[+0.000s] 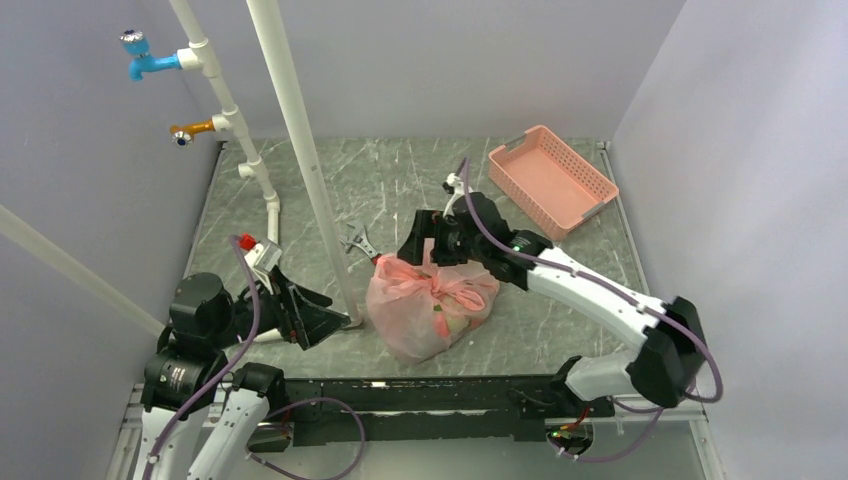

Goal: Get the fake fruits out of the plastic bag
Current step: Move the plastic bag to the center of the board, then untie the plastic bag at the center of the board.

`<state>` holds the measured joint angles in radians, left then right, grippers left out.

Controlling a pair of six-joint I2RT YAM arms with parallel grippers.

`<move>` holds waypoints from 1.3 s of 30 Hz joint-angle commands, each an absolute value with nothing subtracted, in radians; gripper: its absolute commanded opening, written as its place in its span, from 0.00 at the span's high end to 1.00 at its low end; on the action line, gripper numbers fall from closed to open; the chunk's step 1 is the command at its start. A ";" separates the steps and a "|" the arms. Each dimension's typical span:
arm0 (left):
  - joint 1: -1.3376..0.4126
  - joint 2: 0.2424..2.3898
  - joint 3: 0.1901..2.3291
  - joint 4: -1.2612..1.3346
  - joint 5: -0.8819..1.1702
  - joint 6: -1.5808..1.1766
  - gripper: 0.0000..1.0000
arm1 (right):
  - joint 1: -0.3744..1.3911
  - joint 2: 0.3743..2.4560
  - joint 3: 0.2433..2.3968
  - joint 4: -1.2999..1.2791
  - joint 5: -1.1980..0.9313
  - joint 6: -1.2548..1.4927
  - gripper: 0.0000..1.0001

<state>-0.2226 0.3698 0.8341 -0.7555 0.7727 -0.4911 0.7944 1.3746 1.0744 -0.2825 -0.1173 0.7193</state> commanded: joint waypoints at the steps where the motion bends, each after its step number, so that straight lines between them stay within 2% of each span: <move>1: -0.226 0.394 0.827 -0.686 0.909 -0.477 0.07 | 0.790 1.213 1.042 -0.349 -0.010 0.582 0.10; 4: -0.239 0.408 0.823 -0.723 0.858 -0.442 0.12 | 0.790 1.132 0.973 -0.357 -0.003 0.499 0.10; 8: -0.317 0.395 0.801 -0.747 0.647 -0.420 0.22 | 0.788 1.081 0.934 -0.400 0.056 0.463 0.10; 12: -0.376 0.320 0.760 -0.685 0.450 -0.420 0.24 | 0.790 1.052 0.906 -0.399 0.062 0.483 0.10; 19: -0.489 0.379 0.785 -0.617 0.286 -0.293 0.25 | 0.787 1.088 0.888 -0.362 0.037 0.499 0.11; 24: -0.692 0.416 0.747 -0.540 0.104 -0.214 0.25 | 0.779 1.120 0.905 -0.365 0.049 0.495 0.11; 29: -1.010 0.468 0.736 -0.463 -0.129 -0.207 0.26 | 0.773 1.137 0.926 -0.386 0.051 0.494 0.11; 32: -1.150 0.498 0.728 -0.424 -0.200 -0.235 0.28 | 0.772 1.124 0.925 -0.400 0.043 0.490 0.11; 39: -1.431 0.738 0.766 -0.349 -0.410 -0.264 0.29 | 0.771 1.031 0.902 -0.469 0.026 0.462 0.11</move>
<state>-1.3262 0.6140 0.7250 -0.4320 -0.2371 -0.2501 0.7738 1.1160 0.8856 -0.4274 0.0257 0.4950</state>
